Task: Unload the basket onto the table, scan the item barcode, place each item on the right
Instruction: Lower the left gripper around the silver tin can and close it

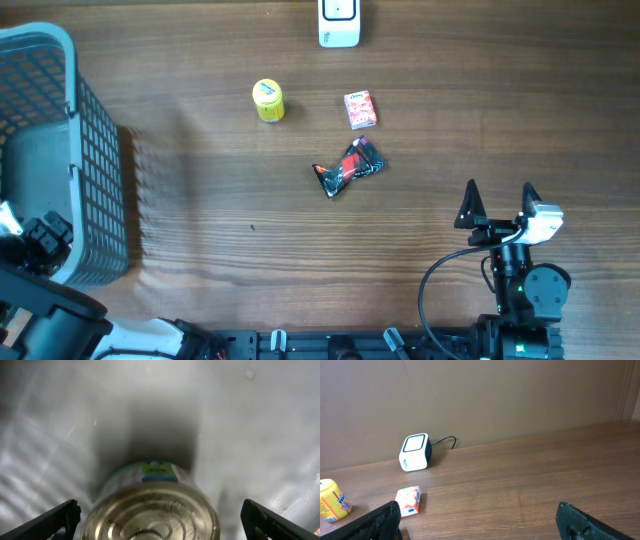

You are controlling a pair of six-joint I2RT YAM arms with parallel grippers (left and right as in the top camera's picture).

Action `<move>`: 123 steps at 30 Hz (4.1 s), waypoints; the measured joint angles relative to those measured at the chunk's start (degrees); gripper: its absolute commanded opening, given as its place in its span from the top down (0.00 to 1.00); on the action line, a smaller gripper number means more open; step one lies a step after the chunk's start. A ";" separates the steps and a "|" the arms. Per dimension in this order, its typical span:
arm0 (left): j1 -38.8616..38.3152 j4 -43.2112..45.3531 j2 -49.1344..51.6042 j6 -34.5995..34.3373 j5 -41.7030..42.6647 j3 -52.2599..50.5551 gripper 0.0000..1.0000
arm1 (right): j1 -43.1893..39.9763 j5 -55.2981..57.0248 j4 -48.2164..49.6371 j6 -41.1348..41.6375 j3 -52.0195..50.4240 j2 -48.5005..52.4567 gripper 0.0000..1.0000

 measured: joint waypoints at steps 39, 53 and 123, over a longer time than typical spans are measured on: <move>-0.11 -2.36 0.00 -18.58 -5.64 0.00 0.00 | 0.00 0.00 0.00 0.00 0.00 0.00 0.00; -0.11 -3.61 0.00 -18.18 -5.77 0.00 0.18 | 0.00 0.00 0.02 0.00 0.00 0.00 0.00; -14.45 -2.75 0.13 -20.83 -5.92 15.30 0.35 | 0.00 0.00 0.02 0.00 0.00 0.00 0.00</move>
